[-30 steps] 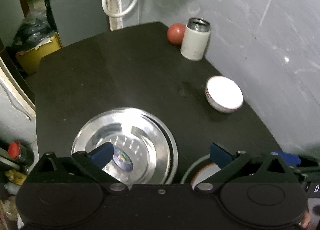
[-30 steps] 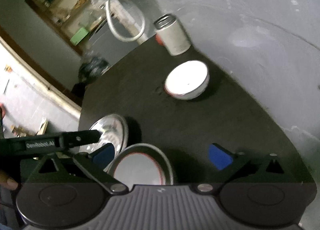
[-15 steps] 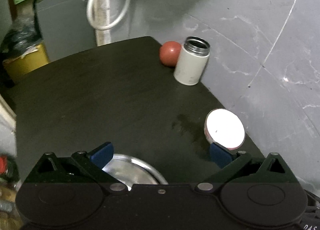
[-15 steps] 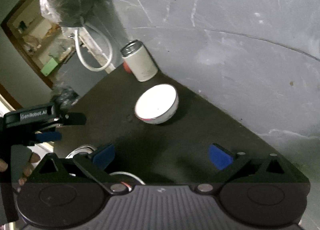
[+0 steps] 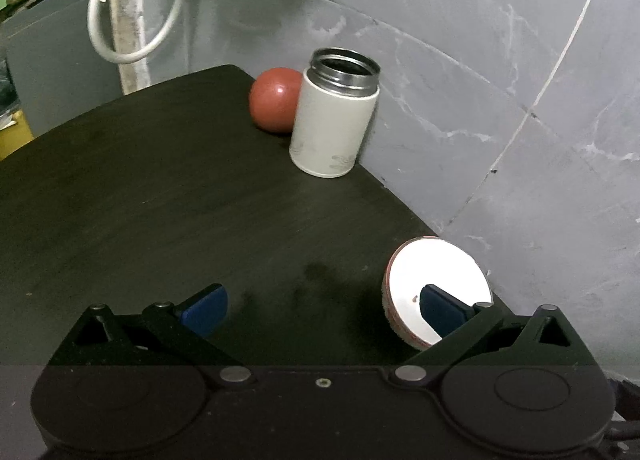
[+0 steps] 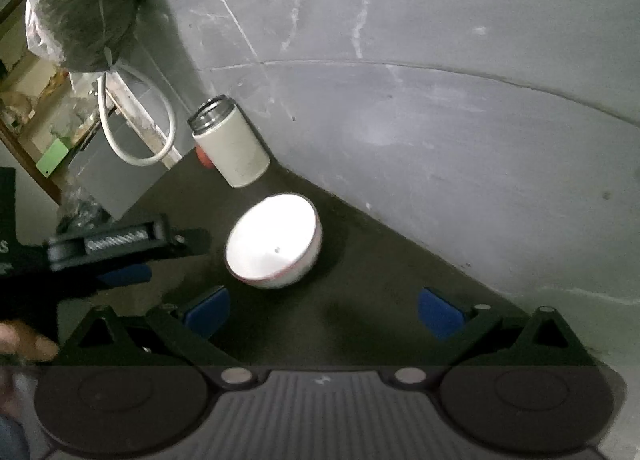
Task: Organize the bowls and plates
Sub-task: 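Move both grippers to the second white red-rimmed bowl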
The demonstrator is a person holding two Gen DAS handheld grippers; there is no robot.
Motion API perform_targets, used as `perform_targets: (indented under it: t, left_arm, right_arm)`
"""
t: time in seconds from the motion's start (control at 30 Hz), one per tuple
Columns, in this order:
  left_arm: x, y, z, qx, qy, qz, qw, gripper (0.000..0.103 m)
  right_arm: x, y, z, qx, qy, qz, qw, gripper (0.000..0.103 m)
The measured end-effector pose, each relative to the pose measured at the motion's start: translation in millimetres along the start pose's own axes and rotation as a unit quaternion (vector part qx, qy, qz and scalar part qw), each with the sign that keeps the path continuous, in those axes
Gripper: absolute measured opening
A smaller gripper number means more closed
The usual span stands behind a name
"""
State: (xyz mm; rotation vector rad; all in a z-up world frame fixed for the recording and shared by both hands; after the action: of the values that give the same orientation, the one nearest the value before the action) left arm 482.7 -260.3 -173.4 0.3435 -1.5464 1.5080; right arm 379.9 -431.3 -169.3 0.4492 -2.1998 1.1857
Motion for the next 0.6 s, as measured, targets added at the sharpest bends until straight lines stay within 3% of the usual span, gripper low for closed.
perform_targets:
  t: [0.13, 0.43, 0.6]
  left_arm:
    - [-9, 0, 3, -0.011, 0.007, -0.002, 0.9999, 0.102]
    - [-20, -2, 5, -0.008, 0.020, -0.007, 0.9997, 0.101]
    - [-26, -1, 13, -0.014, 0.038, -0.011, 0.9991, 0.086]
  right_arm:
    - [-13, -7, -8, 0.005, 0.008, 0.013, 1.000, 0.102]
    - [-35, -14, -2, 0.007, 0.036, 0.011, 0.999, 0.089]
    - [-44, -14, -5, 0.022, 0.033, 0.003, 0.999, 0.082]
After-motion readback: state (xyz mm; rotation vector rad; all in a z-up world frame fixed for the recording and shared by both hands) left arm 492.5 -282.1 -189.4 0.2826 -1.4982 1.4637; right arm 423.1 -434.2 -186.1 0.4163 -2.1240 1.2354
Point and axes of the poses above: each gripper's, at about its wrist camera, not at the fingertips, and x roughly against the way its jaws point, z to its right, y to its underside, the point moved 9 cm from there along -x, roughly the way its jaws point, and after that the axes turned 4 degrees about z, right-handed, at the moved point
